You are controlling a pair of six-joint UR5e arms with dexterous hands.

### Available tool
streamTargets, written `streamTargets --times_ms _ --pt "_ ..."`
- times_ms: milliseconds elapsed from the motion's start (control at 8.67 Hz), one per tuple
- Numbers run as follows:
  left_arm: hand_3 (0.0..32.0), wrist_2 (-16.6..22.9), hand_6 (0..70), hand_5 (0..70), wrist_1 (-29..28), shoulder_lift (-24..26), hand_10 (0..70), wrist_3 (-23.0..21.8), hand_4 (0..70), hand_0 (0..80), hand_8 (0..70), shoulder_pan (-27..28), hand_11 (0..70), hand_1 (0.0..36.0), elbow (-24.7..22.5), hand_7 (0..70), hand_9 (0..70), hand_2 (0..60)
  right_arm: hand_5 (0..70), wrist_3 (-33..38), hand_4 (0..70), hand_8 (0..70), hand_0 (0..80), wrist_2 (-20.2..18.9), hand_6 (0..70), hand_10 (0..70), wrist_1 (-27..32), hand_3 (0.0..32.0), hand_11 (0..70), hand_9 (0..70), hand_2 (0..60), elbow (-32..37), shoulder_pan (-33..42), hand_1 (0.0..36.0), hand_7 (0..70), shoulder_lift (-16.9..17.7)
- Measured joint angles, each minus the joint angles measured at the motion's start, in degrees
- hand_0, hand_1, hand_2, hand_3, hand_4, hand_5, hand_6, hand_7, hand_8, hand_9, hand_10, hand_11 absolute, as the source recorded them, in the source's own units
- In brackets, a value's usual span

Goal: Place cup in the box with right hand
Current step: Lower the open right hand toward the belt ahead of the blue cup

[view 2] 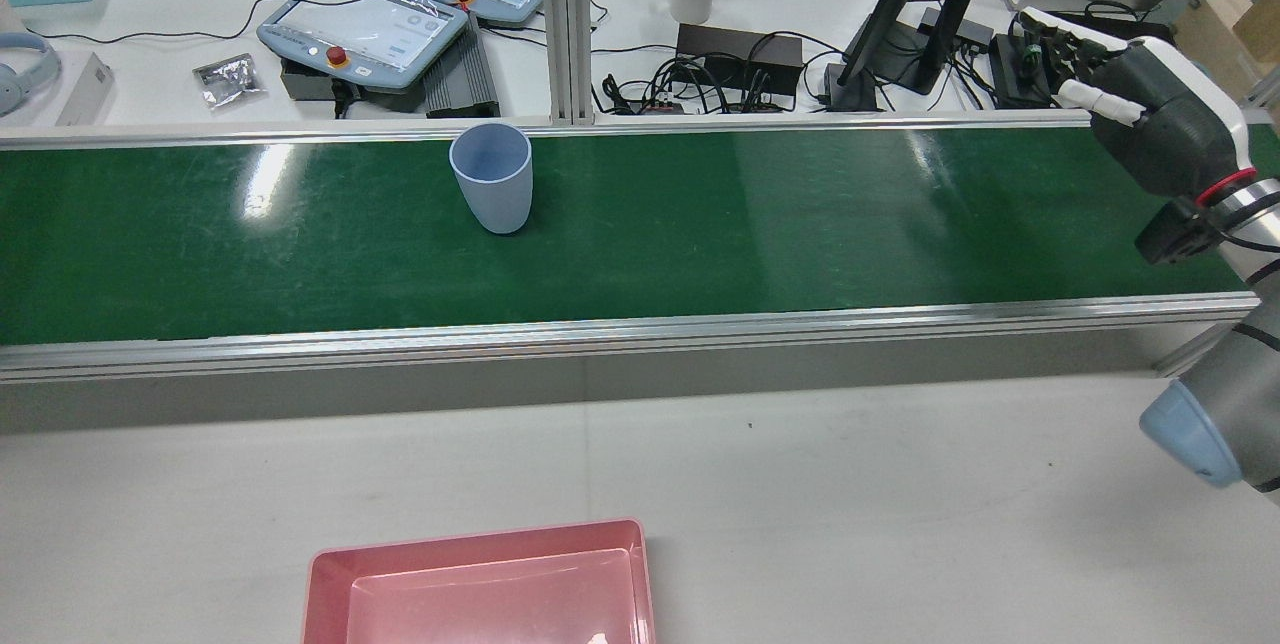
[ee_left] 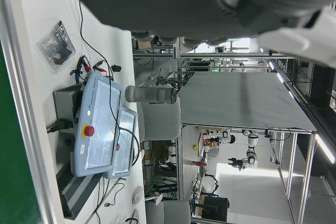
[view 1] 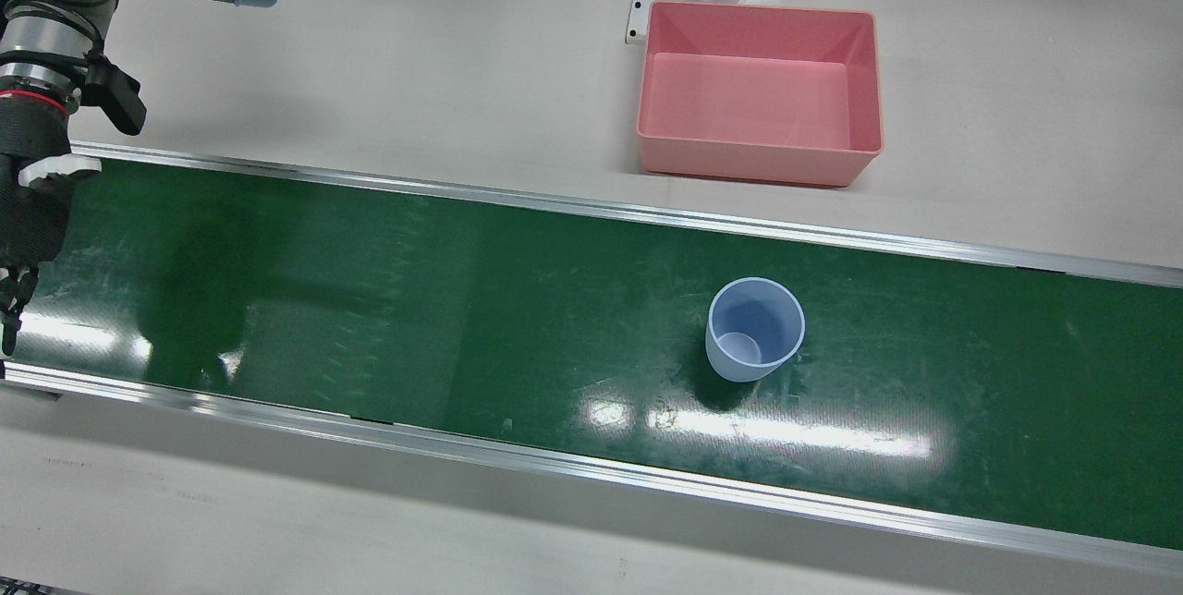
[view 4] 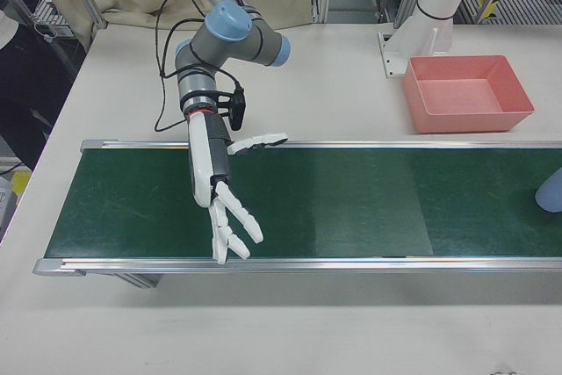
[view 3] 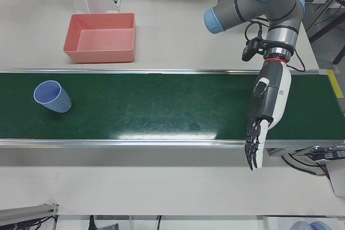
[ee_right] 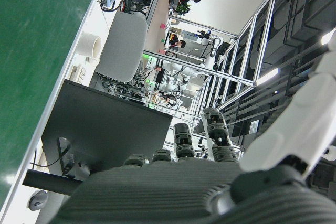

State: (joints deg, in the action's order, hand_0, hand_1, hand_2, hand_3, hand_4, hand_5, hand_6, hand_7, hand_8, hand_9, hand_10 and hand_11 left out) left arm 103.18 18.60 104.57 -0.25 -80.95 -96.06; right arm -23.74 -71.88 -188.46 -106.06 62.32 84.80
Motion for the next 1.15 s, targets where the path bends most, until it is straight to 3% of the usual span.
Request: streamTargets --times_ms 115,462,1154 --pt "0.0 0.00 0.0 0.0 0.00 0.00 0.0 -0.01 0.0 0.0 0.0 0.00 0.0 0.0 0.00 0.0 0.0 0.0 2.2 -1.98 0.0 0.0 38.6 -0.01 2.8 0.0 0.01 0.0 0.0 2.1 5.5 -0.48 -0.35 8.3 10.6 -0.03" --pt "0.0 0.00 0.0 0.0 0.03 0.00 0.0 -0.01 0.0 0.0 0.0 0.00 0.0 0.0 0.00 0.0 0.0 0.0 2.6 -3.30 0.0 0.0 41.6 0.10 1.6 0.0 0.02 0.0 0.0 0.7 5.9 -0.73 -1.63 9.7 2.9 -0.57" --pt "0.0 0.00 0.0 0.0 0.03 0.02 0.0 0.00 0.0 0.0 0.0 0.00 0.0 0.0 0.00 0.0 0.0 0.0 2.2 -2.36 0.0 0.0 40.5 3.43 2.2 0.0 0.03 0.0 0.0 1.1 8.9 -0.98 -7.63 9.6 6.9 -3.22"
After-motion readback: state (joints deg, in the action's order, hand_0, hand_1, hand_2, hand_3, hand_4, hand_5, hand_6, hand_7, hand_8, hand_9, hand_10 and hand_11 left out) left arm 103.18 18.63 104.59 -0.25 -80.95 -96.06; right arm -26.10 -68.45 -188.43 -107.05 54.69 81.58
